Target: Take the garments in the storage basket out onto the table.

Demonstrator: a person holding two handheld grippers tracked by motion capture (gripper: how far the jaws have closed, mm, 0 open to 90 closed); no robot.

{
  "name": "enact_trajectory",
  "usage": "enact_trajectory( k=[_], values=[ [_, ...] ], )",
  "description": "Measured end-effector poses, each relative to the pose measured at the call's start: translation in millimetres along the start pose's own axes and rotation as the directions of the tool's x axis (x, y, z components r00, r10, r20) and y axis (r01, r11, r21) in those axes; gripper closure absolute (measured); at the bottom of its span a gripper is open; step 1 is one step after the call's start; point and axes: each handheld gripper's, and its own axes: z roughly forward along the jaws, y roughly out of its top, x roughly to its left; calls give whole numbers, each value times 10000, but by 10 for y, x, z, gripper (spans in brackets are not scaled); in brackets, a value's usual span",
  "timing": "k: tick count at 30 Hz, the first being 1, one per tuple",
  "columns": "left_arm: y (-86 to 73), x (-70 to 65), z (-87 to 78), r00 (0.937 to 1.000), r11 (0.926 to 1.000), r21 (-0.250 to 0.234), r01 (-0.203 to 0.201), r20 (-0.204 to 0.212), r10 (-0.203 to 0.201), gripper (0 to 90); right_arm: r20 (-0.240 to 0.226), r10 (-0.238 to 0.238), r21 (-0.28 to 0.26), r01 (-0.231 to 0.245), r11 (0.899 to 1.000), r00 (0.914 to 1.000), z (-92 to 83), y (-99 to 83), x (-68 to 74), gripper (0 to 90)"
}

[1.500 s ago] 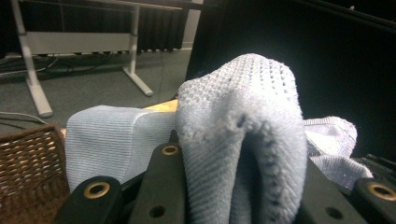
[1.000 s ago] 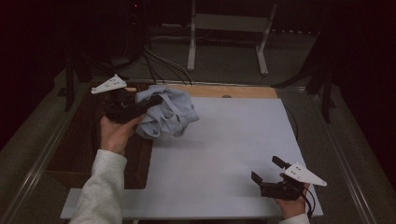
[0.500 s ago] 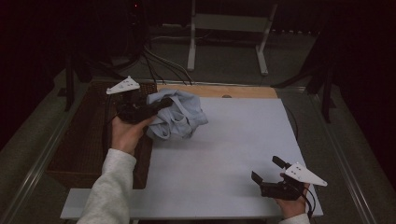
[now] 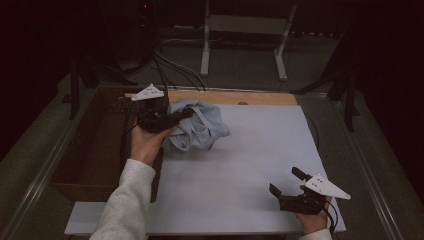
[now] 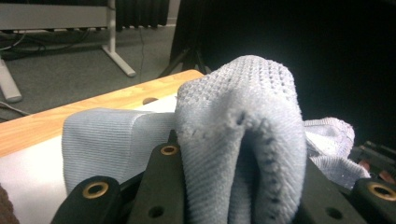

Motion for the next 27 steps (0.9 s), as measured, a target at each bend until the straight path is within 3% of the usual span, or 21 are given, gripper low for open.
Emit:
enact_trajectory(
  k=[9, 27],
  values=[
    [-20, -24, 104, 9995, 9999, 124, 71, 304, -75, 761, -11, 1, 12, -1, 10000, 10000, 4, 0, 2, 0],
    [-109, -60, 358, 9989, 9997, 199, 152, 444, -161, 760, 11, 37, -12, -37, 10000, 10000, 1, 0, -12, 0]
  ],
)
